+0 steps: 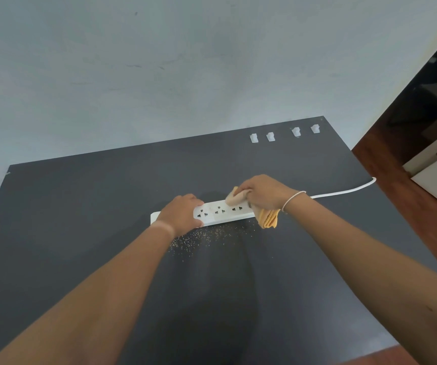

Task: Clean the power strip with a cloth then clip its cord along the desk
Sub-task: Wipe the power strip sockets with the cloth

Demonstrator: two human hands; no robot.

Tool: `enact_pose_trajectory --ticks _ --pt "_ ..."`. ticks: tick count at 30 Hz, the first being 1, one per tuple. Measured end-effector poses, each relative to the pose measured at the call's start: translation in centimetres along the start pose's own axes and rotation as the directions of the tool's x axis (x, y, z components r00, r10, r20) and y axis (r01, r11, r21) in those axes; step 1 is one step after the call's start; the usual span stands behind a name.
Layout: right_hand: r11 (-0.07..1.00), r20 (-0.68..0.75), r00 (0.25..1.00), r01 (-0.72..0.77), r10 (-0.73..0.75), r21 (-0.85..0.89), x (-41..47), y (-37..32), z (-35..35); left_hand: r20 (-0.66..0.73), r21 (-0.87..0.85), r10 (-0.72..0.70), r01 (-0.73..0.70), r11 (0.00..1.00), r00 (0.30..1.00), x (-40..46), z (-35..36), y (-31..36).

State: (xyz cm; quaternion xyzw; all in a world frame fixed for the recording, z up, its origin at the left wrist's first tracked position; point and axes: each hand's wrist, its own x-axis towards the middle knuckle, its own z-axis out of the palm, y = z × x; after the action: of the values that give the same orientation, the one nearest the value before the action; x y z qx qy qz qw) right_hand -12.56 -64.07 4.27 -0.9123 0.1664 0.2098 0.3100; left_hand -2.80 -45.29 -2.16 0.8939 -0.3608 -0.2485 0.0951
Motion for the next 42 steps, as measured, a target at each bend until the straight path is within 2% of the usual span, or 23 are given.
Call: enact_pose_trajectory --ticks 1,4,5,7,9,11,13,17,21,24,25,28,29,31,33,36,37,38,40,42 --pt "1.000 -0.003 1.000 -0.010 0.010 -0.010 -0.1 0.1 0.0 -0.001 0.000 0.000 0.000 1.000 1.000 0.0 0.0 0.0" --pt "0.999 0.147 0.989 -0.030 0.034 -0.033 -0.3 0.4 0.3 -0.002 0.002 -0.002 0.002 1.000 1.000 0.0 0.0 0.1" --pt "1.000 0.137 0.990 -0.028 0.028 -0.003 -0.4 0.6 0.3 -0.003 0.002 -0.002 0.002 1.000 1.000 0.0 0.0 0.1" --pt "0.997 -0.001 1.000 -0.022 0.022 0.078 -0.2 1.0 -0.1 -0.001 0.007 -0.002 0.002 1.000 1.000 0.0 0.0 0.1" --pt "0.998 -0.115 0.992 -0.042 0.046 0.035 -0.1 1.8 -0.4 -0.002 0.010 -0.001 0.001 1.000 1.000 0.0 0.0 0.1" --pt "0.996 -0.054 0.995 -0.084 0.082 -0.028 -0.2 2.7 -0.5 -0.003 0.006 -0.001 0.001 1.000 1.000 0.0 -0.1 0.2" --pt "0.993 0.020 0.993 -0.113 0.113 -0.018 -0.5 3.4 -0.6 -0.005 0.006 0.001 -0.001 1.000 1.000 0.1 0.0 0.2" --pt "0.990 -0.066 0.991 -0.107 0.114 0.096 -0.9 3.5 -1.1 -0.002 0.007 0.000 0.000 1.000 1.000 0.1 0.0 0.2" --pt "0.991 0.055 0.991 -0.127 0.125 0.032 -0.9 3.3 -1.1 -0.002 0.021 -0.001 0.001 1.000 1.000 0.1 0.0 0.2" --pt "0.991 -0.062 0.994 -0.088 0.094 0.099 -0.6 3.3 -1.1 -0.005 0.018 -0.001 0.001 1.000 1.000 0.1 0.0 0.2" --pt "0.993 -0.053 0.994 -0.087 0.092 0.084 -0.6 3.2 -1.0 -0.006 0.018 -0.001 0.002 1.000 1.000 0.1 0.0 0.1" --pt "0.992 0.103 0.988 -0.120 0.117 0.023 -0.6 3.2 -0.6 -0.010 0.021 -0.003 0.003 1.000 1.000 0.1 0.1 0.1" --pt "0.992 0.100 0.989 -0.118 0.114 0.041 -0.6 3.1 -0.6 -0.011 0.019 -0.003 0.004 1.000 1.000 0.1 0.1 0.0" --pt "0.989 -0.015 0.995 -0.095 0.098 0.116 -0.4 3.2 -0.7 -0.014 0.017 -0.006 0.007 1.000 1.000 0.1 0.2 0.0" --pt "0.990 -0.085 0.991 -0.092 0.101 0.104 -0.2 3.3 -0.6 -0.014 0.021 -0.007 0.007 1.000 1.000 0.1 0.2 0.0" --pt "0.994 0.101 0.989 -0.108 0.108 -0.001 -0.2 3.3 0.0 -0.011 0.025 -0.003 0.004 1.000 1.000 0.1 0.2 0.0" --pt "0.994 0.120 0.988 -0.104 0.102 0.015 -0.2 3.3 0.1 -0.011 0.025 -0.002 0.003 1.000 1.000 0.1 0.2 0.0" --pt "0.994 0.086 0.993 -0.087 0.081 0.067 -0.2 3.3 0.1 -0.012 0.023 -0.001 0.001 1.000 1.000 0.1 0.2 0.0" --pt "0.978 -0.107 0.991 -0.059 0.082 0.202 0.0 3.2 -0.1 -0.014 0.018 0.001 -0.001 1.000 1.000 0.1 0.2 0.0" --pt "0.972 -0.285 0.950 -0.058 0.124 0.229 0.3 3.2 -0.3 -0.014 0.015 0.003 -0.003 1.000 1.000 0.1 0.2 0.0"
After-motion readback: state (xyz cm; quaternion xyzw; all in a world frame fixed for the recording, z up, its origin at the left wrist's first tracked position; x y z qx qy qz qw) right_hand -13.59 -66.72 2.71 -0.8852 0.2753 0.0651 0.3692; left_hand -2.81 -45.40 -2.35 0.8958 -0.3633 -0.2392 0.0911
